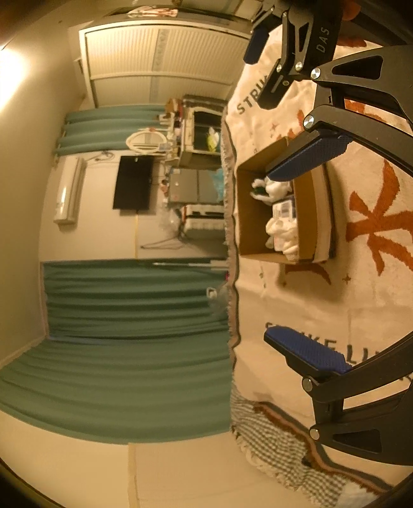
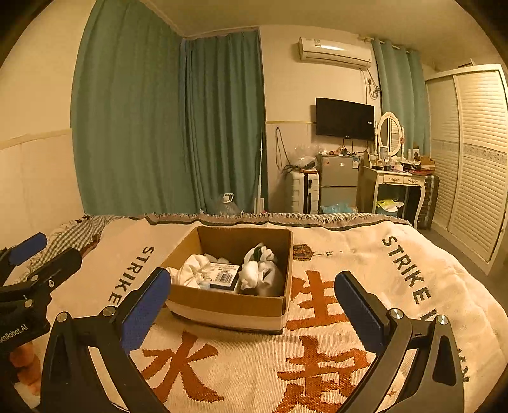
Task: Organize soft objects
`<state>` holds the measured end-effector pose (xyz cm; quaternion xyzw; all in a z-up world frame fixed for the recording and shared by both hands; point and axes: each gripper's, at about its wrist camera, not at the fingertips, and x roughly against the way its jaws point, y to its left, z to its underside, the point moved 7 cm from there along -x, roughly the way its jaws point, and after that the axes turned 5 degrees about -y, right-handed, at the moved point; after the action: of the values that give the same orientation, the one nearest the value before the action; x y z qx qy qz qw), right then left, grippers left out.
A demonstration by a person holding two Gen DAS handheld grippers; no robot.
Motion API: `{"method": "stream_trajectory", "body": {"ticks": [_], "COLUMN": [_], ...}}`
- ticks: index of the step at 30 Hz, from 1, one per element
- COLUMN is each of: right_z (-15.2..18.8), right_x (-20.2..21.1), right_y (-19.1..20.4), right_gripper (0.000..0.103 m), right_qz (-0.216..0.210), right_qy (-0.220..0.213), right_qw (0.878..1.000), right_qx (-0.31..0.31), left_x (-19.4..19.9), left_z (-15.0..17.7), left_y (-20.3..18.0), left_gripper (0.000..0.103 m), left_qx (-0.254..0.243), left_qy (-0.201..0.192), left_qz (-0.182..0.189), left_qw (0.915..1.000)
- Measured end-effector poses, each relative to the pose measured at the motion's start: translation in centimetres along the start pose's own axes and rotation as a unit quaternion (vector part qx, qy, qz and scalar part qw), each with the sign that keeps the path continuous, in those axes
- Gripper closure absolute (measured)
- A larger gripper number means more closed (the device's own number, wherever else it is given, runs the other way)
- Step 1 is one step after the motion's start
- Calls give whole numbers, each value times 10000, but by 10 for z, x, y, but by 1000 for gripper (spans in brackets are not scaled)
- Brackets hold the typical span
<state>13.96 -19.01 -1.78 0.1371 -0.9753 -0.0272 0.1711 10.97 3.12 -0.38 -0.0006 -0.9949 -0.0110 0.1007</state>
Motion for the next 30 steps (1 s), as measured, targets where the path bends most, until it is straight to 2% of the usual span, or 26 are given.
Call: {"method": "stream_trajectory", "body": {"ticks": [19,30], "right_z": [0,-4], "right_x": [4,6], "right_y": [18,19], "right_gripper": [0,0], "right_qz": [-12,-27], "right_qy": [31,0], "right_qw": [9999,9999], "right_qx": [141,134], "left_x": [4,4], "left_z": [-1,2], "left_y": [8,4], "left_gripper": [9,9], "left_qx": [116,7], "left_qy": [-57,-42], "left_qz": [-53,-104], "left_qw": [9999,9999]}}
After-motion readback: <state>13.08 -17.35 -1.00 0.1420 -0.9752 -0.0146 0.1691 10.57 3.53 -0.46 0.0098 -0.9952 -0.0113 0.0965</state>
